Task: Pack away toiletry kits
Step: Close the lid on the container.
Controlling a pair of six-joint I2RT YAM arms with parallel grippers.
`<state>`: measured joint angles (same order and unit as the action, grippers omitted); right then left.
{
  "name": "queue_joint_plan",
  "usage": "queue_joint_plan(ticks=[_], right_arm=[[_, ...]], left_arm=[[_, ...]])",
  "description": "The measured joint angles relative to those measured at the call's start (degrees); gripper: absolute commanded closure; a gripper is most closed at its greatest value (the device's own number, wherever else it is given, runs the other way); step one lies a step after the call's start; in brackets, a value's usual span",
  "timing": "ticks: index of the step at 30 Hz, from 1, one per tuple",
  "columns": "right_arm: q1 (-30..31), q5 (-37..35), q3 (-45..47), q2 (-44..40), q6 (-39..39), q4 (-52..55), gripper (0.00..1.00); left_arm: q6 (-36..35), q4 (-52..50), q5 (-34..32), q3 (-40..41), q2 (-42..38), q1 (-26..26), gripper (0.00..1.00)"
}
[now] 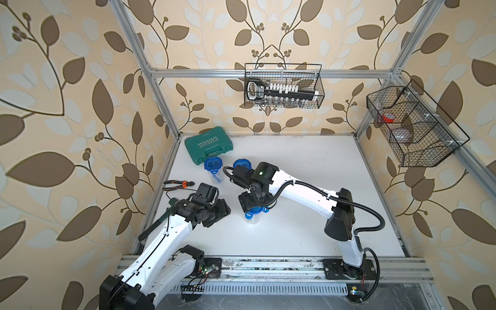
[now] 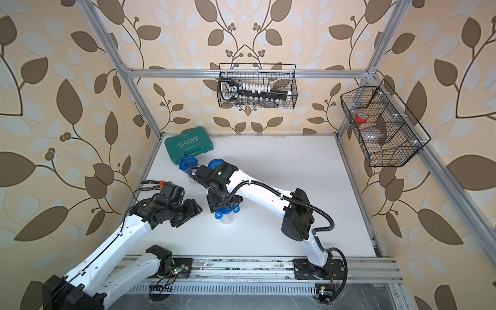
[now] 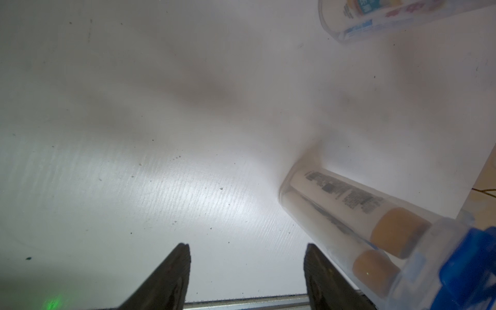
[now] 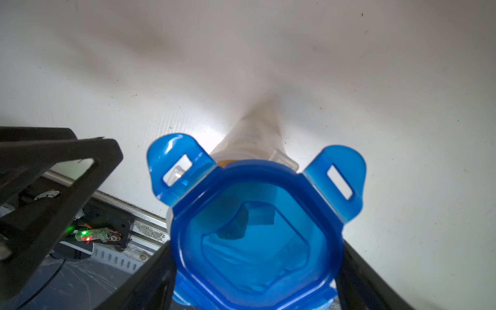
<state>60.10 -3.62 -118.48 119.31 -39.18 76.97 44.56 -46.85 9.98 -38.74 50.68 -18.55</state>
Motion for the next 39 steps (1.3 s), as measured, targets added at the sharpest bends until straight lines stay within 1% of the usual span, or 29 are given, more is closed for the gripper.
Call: queue_joint_plan(ticks=[12, 24, 39], right_arm=[[0.07, 0.87, 1.01, -0.11, 1.99, -0.87, 0.54], [0.07, 1.07, 4.79, -2.6, 2.62, -3.98, 0.54], [0.92, 0.63, 3.58, -2.62, 2.86, -3.89, 0.54]], left_arm=[[-0.11, 0.07, 0.04, 0.0, -0.07, 1.03, 0.31], [-0.09, 0.48, 0.13, 0.0, -0.04, 1.05, 0.3], [0.39, 1.81, 0.5, 0.7, -0.04, 1.4, 0.3]])
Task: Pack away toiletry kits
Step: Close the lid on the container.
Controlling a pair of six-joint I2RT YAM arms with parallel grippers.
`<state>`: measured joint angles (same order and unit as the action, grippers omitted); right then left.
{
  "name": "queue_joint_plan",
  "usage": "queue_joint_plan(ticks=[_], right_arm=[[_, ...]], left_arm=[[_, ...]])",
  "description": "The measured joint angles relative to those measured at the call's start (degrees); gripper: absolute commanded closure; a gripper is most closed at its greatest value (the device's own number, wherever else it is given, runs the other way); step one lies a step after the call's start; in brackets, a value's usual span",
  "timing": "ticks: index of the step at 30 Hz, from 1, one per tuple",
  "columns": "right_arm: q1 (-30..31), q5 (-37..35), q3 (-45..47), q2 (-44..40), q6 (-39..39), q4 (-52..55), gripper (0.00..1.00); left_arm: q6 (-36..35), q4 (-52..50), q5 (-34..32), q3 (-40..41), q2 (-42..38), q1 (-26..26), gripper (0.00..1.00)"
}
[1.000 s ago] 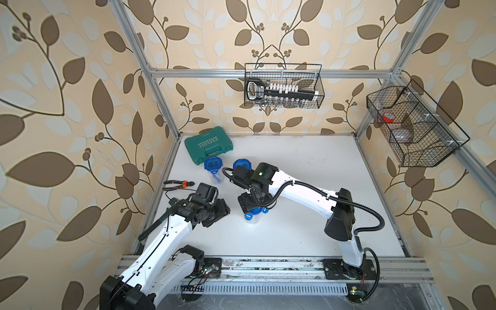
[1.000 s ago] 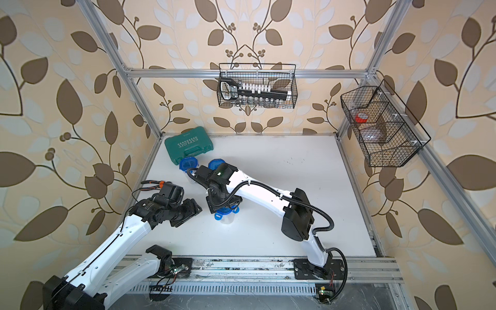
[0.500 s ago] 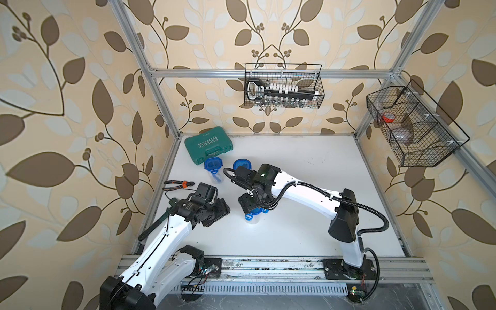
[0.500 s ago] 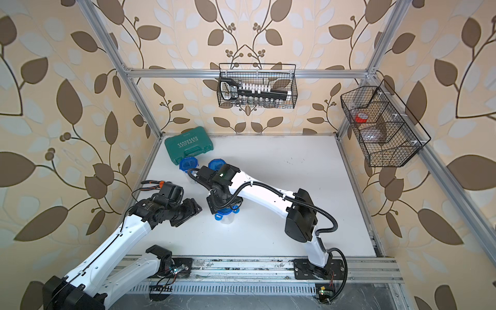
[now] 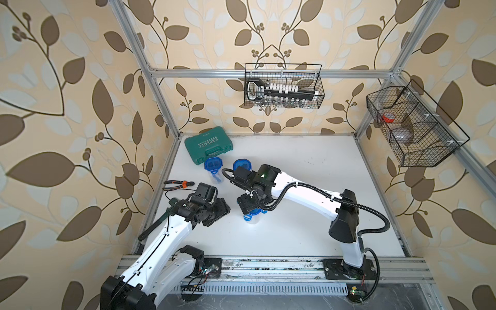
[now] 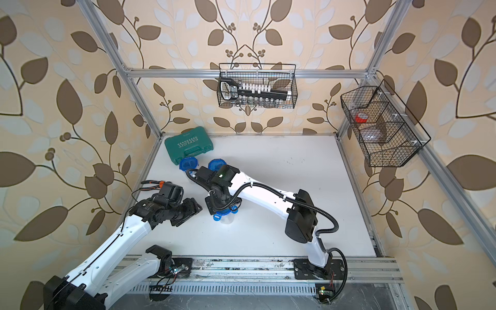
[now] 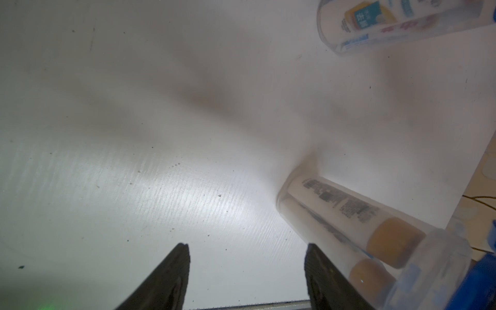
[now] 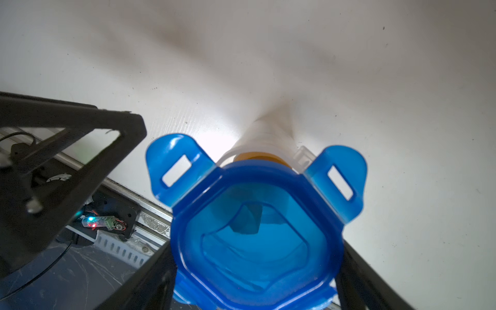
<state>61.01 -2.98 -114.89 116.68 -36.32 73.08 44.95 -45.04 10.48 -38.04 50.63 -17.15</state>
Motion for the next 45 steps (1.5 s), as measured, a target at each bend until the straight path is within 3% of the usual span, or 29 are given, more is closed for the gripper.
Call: queue_joint_plan(ticks=[22, 26, 32, 45], right_arm=[[0.72, -0.63, 1.42, 0.0, 0.63, -0.35, 0.51], [0.76, -1.11, 1.46, 0.0, 0.83, -0.31, 0.47], [0.76, -1.14, 1.51, 0.0, 1.33, -0.44, 0.29], [0.76, -2.27, 1.55, 0.0, 2.1, -1.18, 0.06]], left_arm=[[0.0, -0.26, 0.0, 0.0, -0.37, 0.0, 0.3], [0.0, -0.28, 0.0, 0.0, -0.39, 0.0, 0.3], [0.0, -0.26, -0.02, 0.0, -0.39, 0.0, 0.3], [-0.15, -0.94, 0.0, -0.92, -0.37, 0.0, 0.27]])
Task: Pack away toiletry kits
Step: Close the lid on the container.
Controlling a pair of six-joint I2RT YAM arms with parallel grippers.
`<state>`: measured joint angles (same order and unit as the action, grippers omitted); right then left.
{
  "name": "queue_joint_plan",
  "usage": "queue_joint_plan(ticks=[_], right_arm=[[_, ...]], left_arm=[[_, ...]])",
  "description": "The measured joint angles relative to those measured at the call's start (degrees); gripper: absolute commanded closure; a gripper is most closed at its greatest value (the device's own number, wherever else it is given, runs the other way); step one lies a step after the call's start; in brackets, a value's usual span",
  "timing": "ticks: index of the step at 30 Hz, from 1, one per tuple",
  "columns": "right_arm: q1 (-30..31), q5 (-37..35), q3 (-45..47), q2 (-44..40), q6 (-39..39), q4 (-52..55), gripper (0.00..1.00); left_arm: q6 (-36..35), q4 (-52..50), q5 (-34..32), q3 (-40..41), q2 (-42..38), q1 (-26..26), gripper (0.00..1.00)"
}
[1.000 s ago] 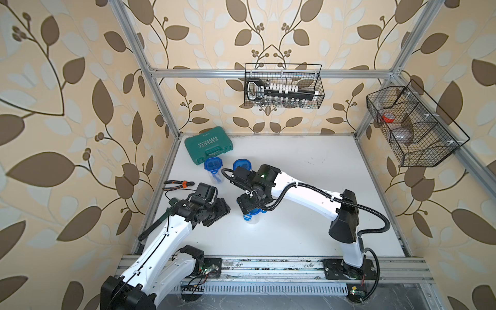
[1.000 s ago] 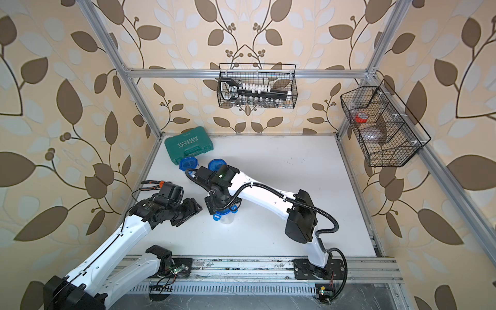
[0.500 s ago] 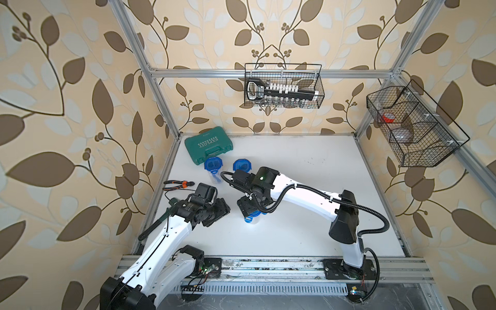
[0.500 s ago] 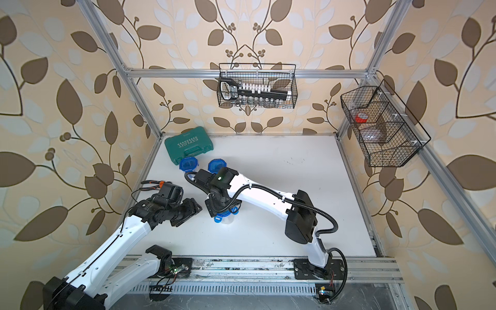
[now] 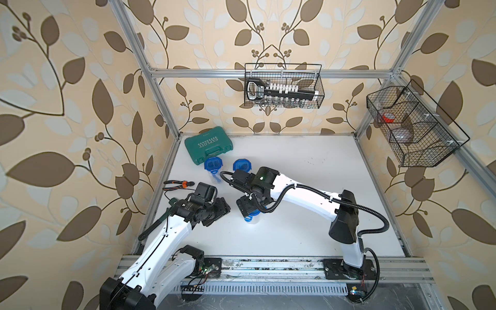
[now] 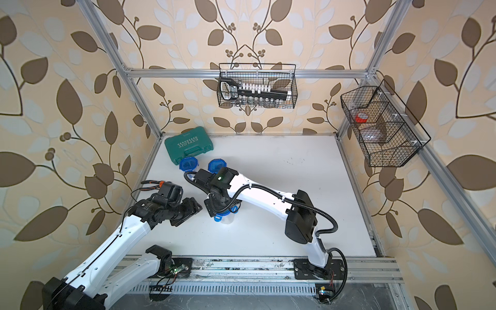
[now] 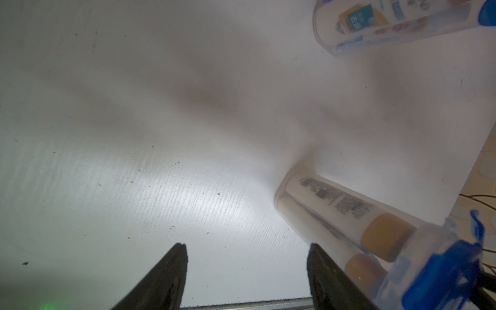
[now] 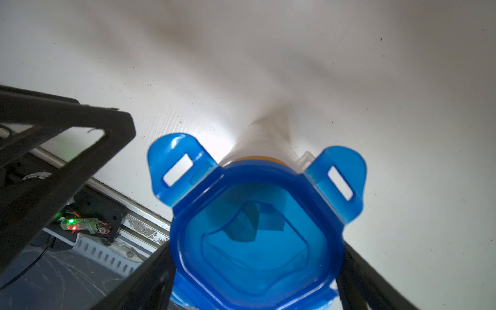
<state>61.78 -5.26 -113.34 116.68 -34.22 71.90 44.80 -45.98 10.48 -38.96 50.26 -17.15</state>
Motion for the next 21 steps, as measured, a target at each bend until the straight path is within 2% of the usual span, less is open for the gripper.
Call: queue_joint_plan(ticks=[2, 10, 21], right_arm=[[0.0, -0.39, 0.11, 0.0, 0.09, -0.02, 0.01], [0.0, -1.2, 0.46, 0.0, 0.63, -0.22, 0.0], [0.0, -1.22, 0.46, -1.25, 0.83, -0.81, 0.0]], left_arm=[[-0.04, -0.04, 0.0, -0.09, 0.0, 0.0, 0.26], [-0.35, -0.42, 0.02, -0.7, 0.02, 0.0, 0.23], [-3.02, -4.31, -0.66, -7.04, 0.17, 0.0, 0.19]])
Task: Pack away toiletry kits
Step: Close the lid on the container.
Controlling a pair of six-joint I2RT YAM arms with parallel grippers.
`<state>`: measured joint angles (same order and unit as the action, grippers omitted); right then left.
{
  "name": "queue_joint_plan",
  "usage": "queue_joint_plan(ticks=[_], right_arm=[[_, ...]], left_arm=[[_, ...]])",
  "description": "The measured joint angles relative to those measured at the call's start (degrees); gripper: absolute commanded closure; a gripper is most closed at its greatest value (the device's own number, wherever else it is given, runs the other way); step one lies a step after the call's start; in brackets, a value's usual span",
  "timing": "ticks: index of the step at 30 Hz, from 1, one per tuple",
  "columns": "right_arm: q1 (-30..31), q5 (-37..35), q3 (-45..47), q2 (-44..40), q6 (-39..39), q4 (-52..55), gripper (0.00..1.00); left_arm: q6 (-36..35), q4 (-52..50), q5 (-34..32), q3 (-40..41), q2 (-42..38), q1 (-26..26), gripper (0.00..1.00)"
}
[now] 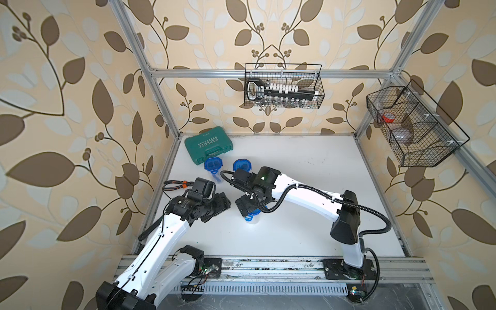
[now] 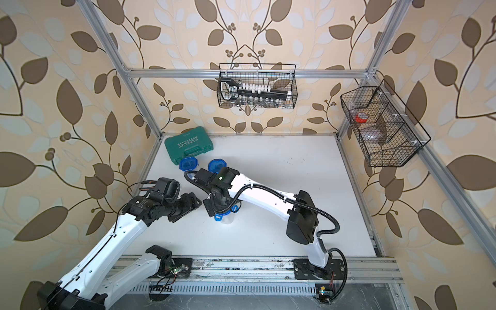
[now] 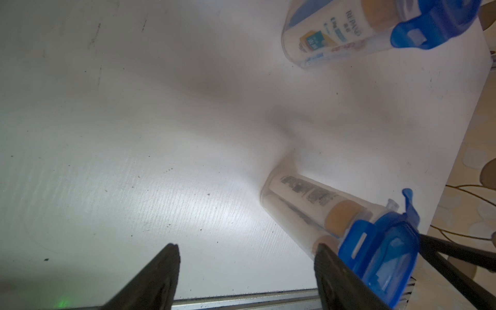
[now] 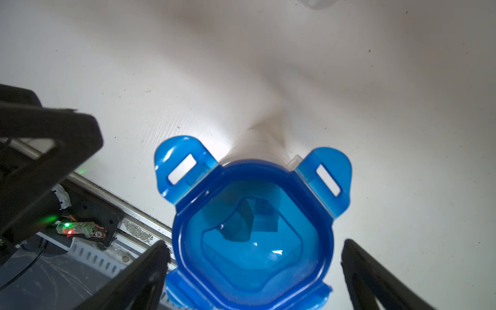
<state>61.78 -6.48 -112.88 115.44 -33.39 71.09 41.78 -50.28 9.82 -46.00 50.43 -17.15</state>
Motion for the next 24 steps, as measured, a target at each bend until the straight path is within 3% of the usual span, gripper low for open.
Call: queue_joint_plan(ticks=[8, 13, 18, 22, 24], right_arm=[[0.0, 0.02, 0.28, -2.08, -0.04, -0.37, 0.01], [-0.04, 0.33, 2.29, -6.51, -2.14, -1.31, 0.03], [-1.92, 4.15, 19.17, -21.53, -7.93, -8.07, 0.15], [-5.97, 6.43, 35.41, -34.36, -12.83, -13.75, 0.18], [-6.91, 6.93, 39.52, -36.54, -14.27, -15.61, 0.2]], left_arm=[[-2.38, -4.59, -1.64, -4.46, 0.28, 0.0, 0.17], [-6.36, -6.38, 0.57, -8.11, 1.79, 0.0, 0.19], [-10.64, -7.48, 5.03, -13.22, 5.27, -1.46, 0.18], [-12.94, -8.11, 5.95, -18.32, 9.55, -6.45, 0.16], [-13.49, -8.17, 5.88, -19.89, 11.54, -8.68, 0.16]])
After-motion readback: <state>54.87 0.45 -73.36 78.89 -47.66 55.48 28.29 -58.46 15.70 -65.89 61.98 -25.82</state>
